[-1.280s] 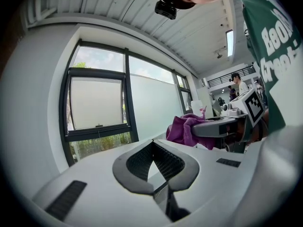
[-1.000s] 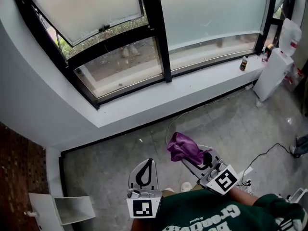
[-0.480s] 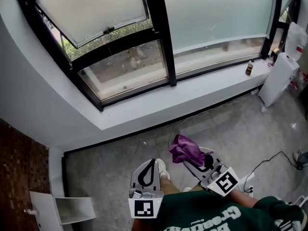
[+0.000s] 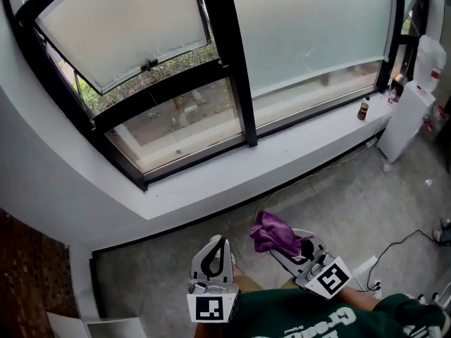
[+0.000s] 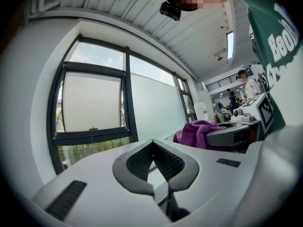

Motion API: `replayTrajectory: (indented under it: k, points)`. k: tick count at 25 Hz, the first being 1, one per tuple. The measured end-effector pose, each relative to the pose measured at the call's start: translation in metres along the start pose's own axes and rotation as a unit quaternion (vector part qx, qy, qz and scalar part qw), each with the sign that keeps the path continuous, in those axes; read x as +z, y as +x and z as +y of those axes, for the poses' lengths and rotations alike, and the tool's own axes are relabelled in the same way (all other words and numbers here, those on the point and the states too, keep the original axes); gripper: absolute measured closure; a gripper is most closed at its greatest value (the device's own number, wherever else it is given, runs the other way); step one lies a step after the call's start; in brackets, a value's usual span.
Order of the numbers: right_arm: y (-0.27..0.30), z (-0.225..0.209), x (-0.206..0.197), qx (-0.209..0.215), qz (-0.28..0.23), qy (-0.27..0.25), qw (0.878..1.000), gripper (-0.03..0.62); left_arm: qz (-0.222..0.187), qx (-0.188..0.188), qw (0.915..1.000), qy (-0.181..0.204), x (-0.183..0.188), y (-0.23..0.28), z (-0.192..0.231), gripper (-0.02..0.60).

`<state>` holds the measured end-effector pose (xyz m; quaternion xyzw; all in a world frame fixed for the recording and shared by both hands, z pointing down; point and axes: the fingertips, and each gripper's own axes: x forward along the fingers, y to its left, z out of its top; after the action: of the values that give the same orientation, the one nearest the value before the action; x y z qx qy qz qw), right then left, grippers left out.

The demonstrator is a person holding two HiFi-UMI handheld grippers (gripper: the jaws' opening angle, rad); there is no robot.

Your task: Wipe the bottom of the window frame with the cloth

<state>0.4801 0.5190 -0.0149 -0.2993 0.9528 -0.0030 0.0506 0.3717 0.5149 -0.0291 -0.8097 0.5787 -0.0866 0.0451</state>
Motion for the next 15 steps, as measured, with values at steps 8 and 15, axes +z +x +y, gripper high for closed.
replayTrajectory:
  k: [8,15]
  points:
    - [0.171,-0.052,-0.025,-0.032,0.014,-0.012,0.999,0.439,-0.005,-0.007,1.0,0.001,-0.03,0.111,0.172,0.577]
    - [0.339,-0.1,-0.008,-0.053,0.032,-0.02,0.998,0.439,-0.008,-0.034,0.9994,0.003,-0.022,0.208,0.323,0.577]
